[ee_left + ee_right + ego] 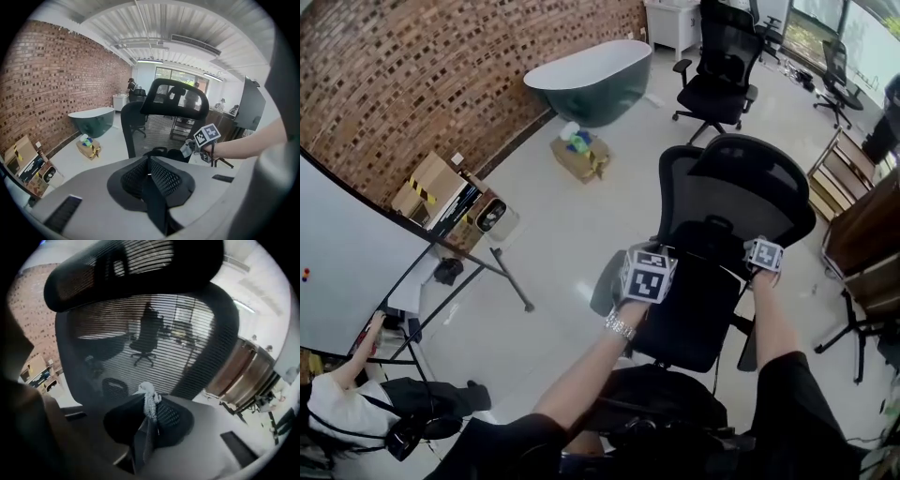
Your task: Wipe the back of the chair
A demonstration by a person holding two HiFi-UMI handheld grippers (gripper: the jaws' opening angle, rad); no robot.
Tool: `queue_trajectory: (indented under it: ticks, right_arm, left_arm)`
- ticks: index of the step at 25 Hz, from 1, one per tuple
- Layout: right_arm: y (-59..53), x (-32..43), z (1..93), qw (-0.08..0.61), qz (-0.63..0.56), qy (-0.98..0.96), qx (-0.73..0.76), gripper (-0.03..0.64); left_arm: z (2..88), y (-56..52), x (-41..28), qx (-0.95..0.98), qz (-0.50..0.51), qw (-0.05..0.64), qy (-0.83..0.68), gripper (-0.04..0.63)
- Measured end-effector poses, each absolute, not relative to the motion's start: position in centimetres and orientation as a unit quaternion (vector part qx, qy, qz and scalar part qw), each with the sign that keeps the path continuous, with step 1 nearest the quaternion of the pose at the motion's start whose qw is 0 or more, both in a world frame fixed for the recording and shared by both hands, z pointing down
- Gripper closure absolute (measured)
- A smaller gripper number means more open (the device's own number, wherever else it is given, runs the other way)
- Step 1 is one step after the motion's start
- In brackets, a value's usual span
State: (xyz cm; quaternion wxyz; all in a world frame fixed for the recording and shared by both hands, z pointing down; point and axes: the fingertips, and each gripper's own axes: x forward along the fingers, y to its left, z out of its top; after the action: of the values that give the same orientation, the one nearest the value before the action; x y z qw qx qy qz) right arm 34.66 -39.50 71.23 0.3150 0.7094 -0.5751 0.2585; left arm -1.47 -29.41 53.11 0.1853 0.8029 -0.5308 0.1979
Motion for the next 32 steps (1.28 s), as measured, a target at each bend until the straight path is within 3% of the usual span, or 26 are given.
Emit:
queue_trajectory:
  ticks: [4, 8, 13, 16, 20, 32]
  right_arm:
    - [-36.8, 40.9, 69.4, 0.295, 0.249, -0.548, 0.742, 0.575]
    - [-34.4, 40.3, 67.8, 0.277, 0.248, -0.564, 0.738, 0.575]
    - [-30.2, 28.4, 61.6, 0.184, 0.295, -0.665, 0.661, 0.575]
    - [-28.8, 20.5, 55.6, 0.141, 0.264, -0.717, 0.629, 0.575]
    - [-27.5, 16.9, 53.3, 0.164, 0.226, -0.727, 0.627, 0.575]
    - [-21.9, 14.9, 56.8, 0.207, 0.273, -0.749, 0.566, 0.575]
  left_arm:
    - [52.8, -29.1, 1.1, 0.821, 0.202, 0.171, -0.505, 0.571]
    - [52.7, -28.9, 2.5, 0.831, 0.205, 0.166, -0.490, 0.571]
    - [52.8, -29.6, 5.4, 0.841, 0.202, 0.160, -0.477, 0.571]
    - [51.8, -30.1, 7.1, 0.848, 0.201, 0.145, -0.468, 0.571]
    - [50.9, -29.5, 8.4, 0.855, 0.200, 0.129, -0.460, 0.571]
    - [54.1, -23.5, 8.4, 0.837, 0.220, 0.161, -0.474, 0.571]
